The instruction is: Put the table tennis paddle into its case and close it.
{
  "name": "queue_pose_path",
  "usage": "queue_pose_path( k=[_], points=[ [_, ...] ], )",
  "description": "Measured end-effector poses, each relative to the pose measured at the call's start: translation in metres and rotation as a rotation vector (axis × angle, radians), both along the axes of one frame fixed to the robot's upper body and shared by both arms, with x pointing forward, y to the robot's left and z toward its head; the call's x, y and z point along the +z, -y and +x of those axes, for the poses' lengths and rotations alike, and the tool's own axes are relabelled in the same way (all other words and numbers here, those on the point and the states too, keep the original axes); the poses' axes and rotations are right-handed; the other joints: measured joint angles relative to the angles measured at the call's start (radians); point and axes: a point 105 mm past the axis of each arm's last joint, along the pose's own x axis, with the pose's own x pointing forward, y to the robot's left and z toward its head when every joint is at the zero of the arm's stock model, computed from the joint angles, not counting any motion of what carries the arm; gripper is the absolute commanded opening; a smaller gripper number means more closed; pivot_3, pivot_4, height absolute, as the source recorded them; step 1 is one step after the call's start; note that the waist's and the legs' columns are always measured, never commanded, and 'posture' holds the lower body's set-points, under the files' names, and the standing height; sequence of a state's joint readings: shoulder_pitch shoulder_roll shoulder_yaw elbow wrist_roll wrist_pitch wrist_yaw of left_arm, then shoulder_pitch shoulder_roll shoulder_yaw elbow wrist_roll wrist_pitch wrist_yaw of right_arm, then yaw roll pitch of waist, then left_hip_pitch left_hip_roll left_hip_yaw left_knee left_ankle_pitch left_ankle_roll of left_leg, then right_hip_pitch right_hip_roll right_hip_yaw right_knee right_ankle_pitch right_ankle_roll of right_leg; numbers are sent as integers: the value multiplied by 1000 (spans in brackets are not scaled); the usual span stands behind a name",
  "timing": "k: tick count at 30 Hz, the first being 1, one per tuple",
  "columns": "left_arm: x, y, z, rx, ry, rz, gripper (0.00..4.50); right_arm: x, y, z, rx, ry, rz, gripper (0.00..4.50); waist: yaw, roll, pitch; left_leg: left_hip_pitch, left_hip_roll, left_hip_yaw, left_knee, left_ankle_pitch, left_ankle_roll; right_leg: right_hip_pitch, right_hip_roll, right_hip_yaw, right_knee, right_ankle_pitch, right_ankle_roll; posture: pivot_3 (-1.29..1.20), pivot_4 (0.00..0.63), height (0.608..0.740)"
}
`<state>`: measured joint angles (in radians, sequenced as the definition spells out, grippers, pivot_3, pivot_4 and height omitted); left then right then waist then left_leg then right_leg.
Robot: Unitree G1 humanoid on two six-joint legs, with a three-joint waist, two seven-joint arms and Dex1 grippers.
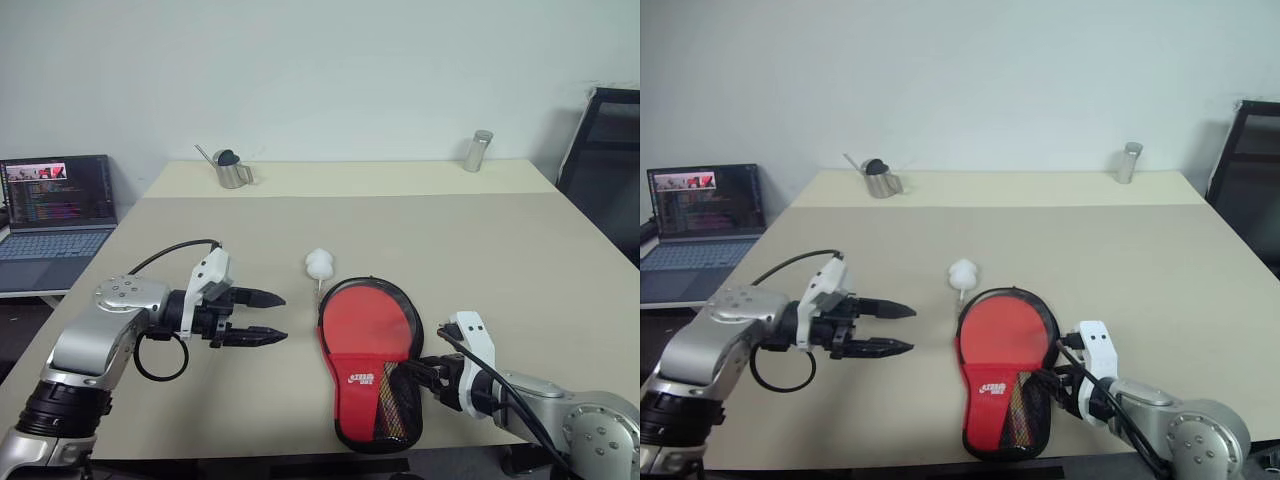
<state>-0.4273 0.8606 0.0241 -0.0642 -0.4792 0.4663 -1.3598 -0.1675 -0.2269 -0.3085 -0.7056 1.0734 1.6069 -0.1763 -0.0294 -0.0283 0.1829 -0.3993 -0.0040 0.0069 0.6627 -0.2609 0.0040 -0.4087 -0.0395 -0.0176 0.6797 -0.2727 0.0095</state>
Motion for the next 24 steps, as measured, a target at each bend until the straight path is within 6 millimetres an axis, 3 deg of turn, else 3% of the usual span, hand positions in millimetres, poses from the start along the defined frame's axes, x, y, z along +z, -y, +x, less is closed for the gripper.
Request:
queue_pose_path(
  k=[3, 9, 12, 19, 23, 24],
  points=[
    [0, 3, 5, 25, 12, -22, 3261, 16, 4, 2, 83, 54, -46, 4465, -1, 0, 0, 0, 0, 1, 0, 0, 0, 0, 0, 0, 0, 0, 0, 0, 150, 740],
    [0, 3, 12, 59, 39, -35, 3261, 50, 6, 8, 244, 154, -129, 4465, -2, 0, 0, 0, 0, 1, 0, 0, 0, 0, 1, 1, 0, 0, 0, 0, 150, 740],
    [0, 2, 19, 97, 57, -45, 3261, 68, -4, 14, 322, 221, -140, 4465, -1, 0, 0, 0, 0, 0, 0, 0, 0, 0, 1, 0, -1, 0, 0, 0, 150, 740],
    [7, -6, 68, 351, 235, -41, 3261, 74, -44, 47, 429, 376, -174, 4465, 0, -1, 0, -1, 0, 0, 1, 0, 0, 0, 0, 0, -2, 1, 1, 0, 150, 740],
    [4, -5, 92, 477, 247, -50, 3261, 53, -52, 55, 453, 381, -179, 4465, 4, -2, 0, -2, -1, 0, 1, 0, 0, 0, 0, -1, -2, 1, 1, 0, 150, 740],
    [2, -6, 98, 508, 236, -56, 3431, 47, -53, 56, 458, 377, -189, 4488, 5, -2, 0, -2, -1, 0, 1, 0, 0, 0, -1, -1, -2, 1, 1, 0, 150, 740]
  ],
)
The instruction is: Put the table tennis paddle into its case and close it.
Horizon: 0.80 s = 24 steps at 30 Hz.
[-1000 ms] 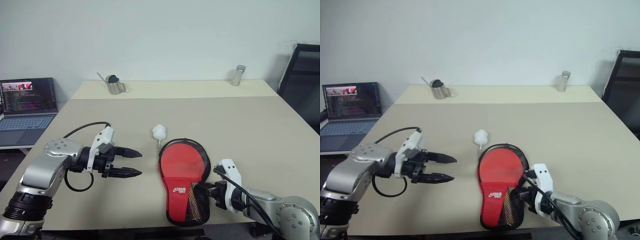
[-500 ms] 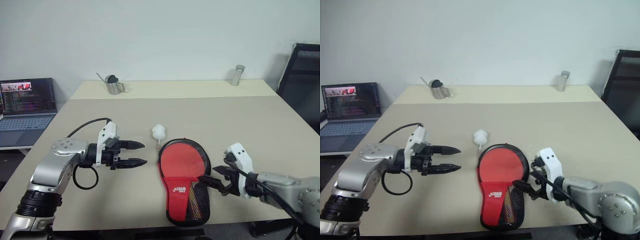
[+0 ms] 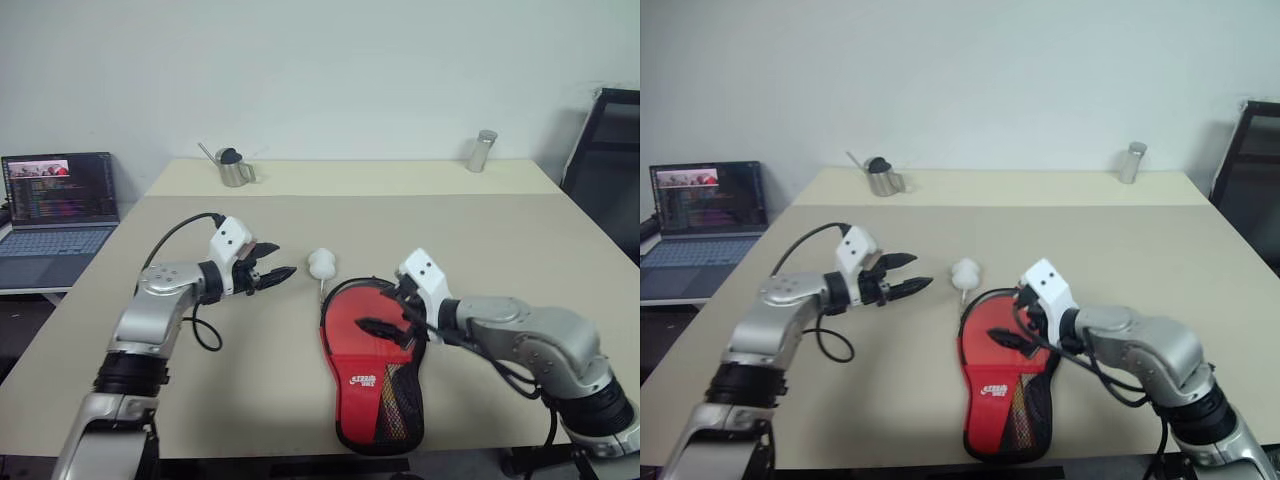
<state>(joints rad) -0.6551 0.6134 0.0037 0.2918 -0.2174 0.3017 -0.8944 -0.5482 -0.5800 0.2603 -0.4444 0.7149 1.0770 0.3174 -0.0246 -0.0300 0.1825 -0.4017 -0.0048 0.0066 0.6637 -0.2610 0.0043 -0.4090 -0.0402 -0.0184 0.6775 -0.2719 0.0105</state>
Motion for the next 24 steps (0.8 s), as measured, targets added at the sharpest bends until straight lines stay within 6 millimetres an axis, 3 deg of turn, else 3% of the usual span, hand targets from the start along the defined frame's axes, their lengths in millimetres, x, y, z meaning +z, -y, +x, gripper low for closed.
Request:
queue_pose_path(
  k=[4, 14, 24],
  points=[
    [-11, 3, 20, 77, -75, -68, 4461, -14, -5, -1, 8, -5, -4, 4500, 2, 0, 0, 0, 0, 0, 1, 0, 0, 0, 0, -1, 1, 0, 0, 0, 150, 740],
    [-21, 50, 54, 45, -213, -101, 4461, -19, -17, 0, 18, 30, -2, 4500, 2, -1, 0, 0, -1, 0, 1, 0, 0, 0, 0, -1, 1, 0, 0, 0, 150, 740],
    [-52, 61, 60, 79, -344, -14, 4461, -21, -23, 0, 4, 39, 11, 4500, -2, -1, 0, 0, -1, -1, 1, 0, 0, 0, 0, -1, 2, 0, 0, 0, 150, 740]
  ],
)
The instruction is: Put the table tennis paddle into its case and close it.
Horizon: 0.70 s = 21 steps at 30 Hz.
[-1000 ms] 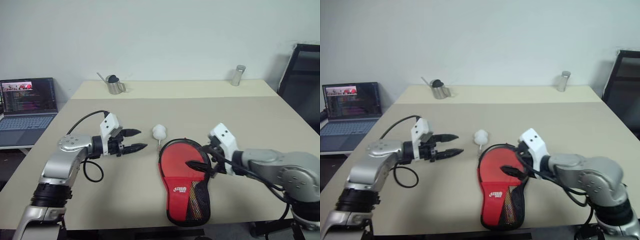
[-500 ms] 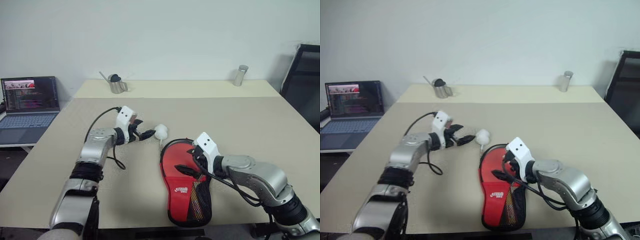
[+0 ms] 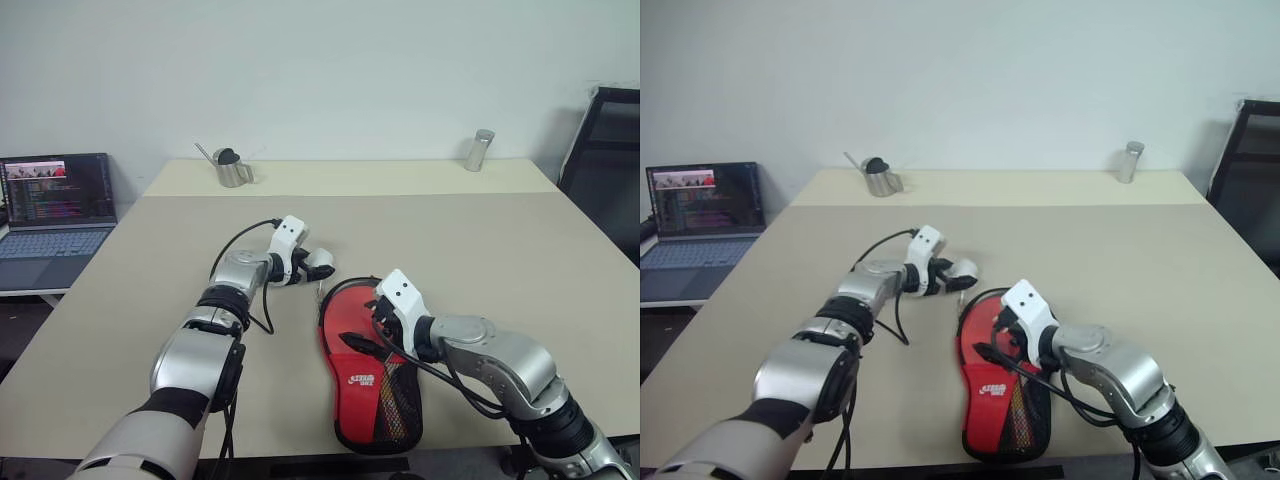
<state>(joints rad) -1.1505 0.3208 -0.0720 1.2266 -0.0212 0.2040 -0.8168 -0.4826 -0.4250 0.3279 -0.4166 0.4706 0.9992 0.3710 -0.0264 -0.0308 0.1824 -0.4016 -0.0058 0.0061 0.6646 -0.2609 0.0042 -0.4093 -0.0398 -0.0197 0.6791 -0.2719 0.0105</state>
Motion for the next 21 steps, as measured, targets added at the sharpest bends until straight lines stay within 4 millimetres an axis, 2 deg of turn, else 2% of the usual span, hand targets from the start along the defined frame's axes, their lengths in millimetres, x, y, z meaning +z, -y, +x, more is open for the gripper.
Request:
queue_pose_path(
  k=[6, 7, 9, 18, 20, 21],
  points=[
    [-8, 5, -3, -31, -12, 32, 4461, -2, -1, 0, -13, 2, 5, 4500, 1, 0, 0, 0, 0, 0, 0, 0, 0, 0, 0, 0, 0, 0, 0, 0, 150, 740],
    [-8, 6, -3, -36, -11, 31, 4299, -2, -1, 0, -16, 2, 5, 4500, 1, 0, 0, 0, 0, 0, 0, 0, 0, 0, 0, 0, 0, 0, 0, 0, 150, 740],
    [-9, 8, -3, -39, -10, 28, 3849, -3, -2, 0, -21, 1, 9, 4500, 1, 0, 0, 0, 0, 0, 0, 0, 0, 0, 0, 0, 0, 0, 0, 0, 150, 740],
    [-10, 5, -4, -35, 0, 2, 687, 0, -1, 9, -75, 16, 33, 4500, 0, 0, 0, 1, 0, 0, 0, 0, 0, 0, 0, 0, 1, 0, 0, 0, 150, 740],
    [-10, 2, -5, -28, 5, -13, 300, -3, 0, 14, -93, 15, 27, 4500, -1, 0, 0, 1, 0, 0, 0, 0, 0, 0, 0, 0, 1, 0, 0, 0, 150, 740],
    [-11, 0, -5, -26, 7, -17, 262, -5, 2, 17, -102, 12, 23, 4500, -2, 0, 0, 1, 0, 0, 0, 0, 0, 0, 0, 0, 2, 0, 0, 0, 150, 740]
  ],
)
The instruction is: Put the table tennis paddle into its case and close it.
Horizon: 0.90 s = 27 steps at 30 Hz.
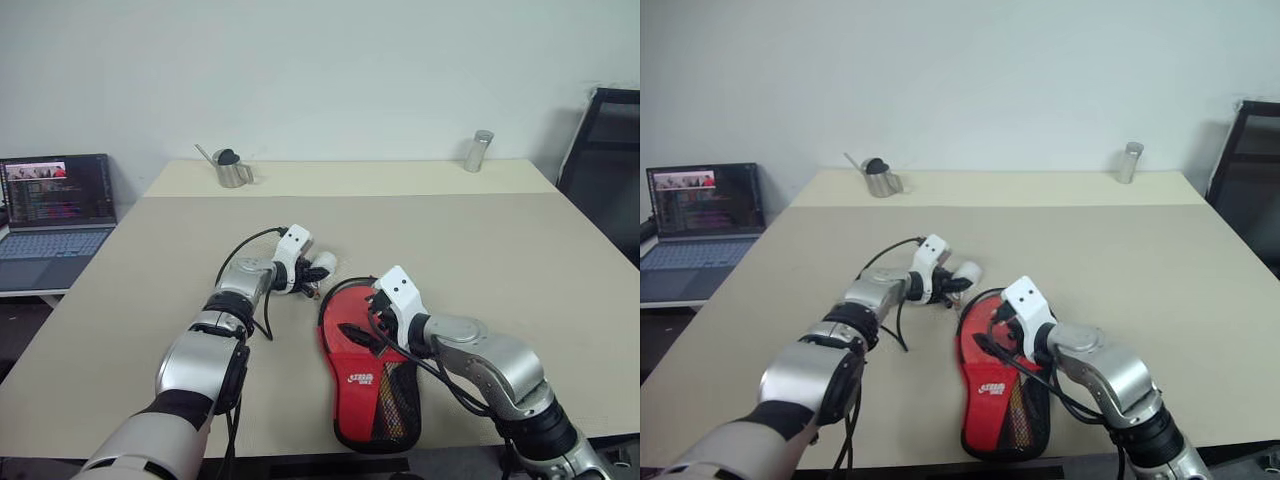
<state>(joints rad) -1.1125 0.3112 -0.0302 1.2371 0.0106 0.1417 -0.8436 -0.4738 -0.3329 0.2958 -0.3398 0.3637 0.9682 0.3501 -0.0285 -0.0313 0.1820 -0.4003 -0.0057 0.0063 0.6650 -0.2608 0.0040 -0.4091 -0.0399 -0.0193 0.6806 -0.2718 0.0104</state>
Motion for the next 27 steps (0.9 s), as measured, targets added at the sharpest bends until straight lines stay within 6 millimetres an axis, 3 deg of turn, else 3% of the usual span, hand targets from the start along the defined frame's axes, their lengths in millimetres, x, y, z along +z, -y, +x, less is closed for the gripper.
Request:
queue_pose_path(
  k=[4, 10, 16, 21, 27],
  points=[
    [1, -7, -2, -3, 2, -15, 261, -17, 8, 8, -32, -14, -66, 4500, -4, 0, 0, 0, 0, 0, 0, 0, 0, 0, 0, 0, 0, 0, 0, 0, 150, 740],
    [2, -13, -7, -51, -5, -4, 261, -19, 8, 8, -6, 24, -118, 4500, -2, 0, 0, 0, 0, 0, 0, 0, 0, 0, 0, 0, 0, 0, 0, 0, 150, 740],
    [11, 9, -11, -226, 79, 137, 261, -19, 8, 8, 2, 46, -146, 4500, 1, -1, -1, 0, 0, 0, 0, 0, 0, 0, 0, 0, 0, 0, 0, 0, 150, 740],
    [42, 38, 0, -288, 220, 218, 261, -20, 9, 6, -11, 42, -148, 4500, 3, -2, -1, 0, 0, 0, 0, 0, 0, 1, 0, 0, 0, 0, 0, 0, 150, 740],
    [44, 55, 3, -293, 263, 261, 261, -23, 14, -2, -36, 8, -131, 4500, 3, -2, -2, 0, 0, 0, 0, 0, 0, 1, 0, -1, 0, 0, 0, 0, 150, 740]
  ],
)
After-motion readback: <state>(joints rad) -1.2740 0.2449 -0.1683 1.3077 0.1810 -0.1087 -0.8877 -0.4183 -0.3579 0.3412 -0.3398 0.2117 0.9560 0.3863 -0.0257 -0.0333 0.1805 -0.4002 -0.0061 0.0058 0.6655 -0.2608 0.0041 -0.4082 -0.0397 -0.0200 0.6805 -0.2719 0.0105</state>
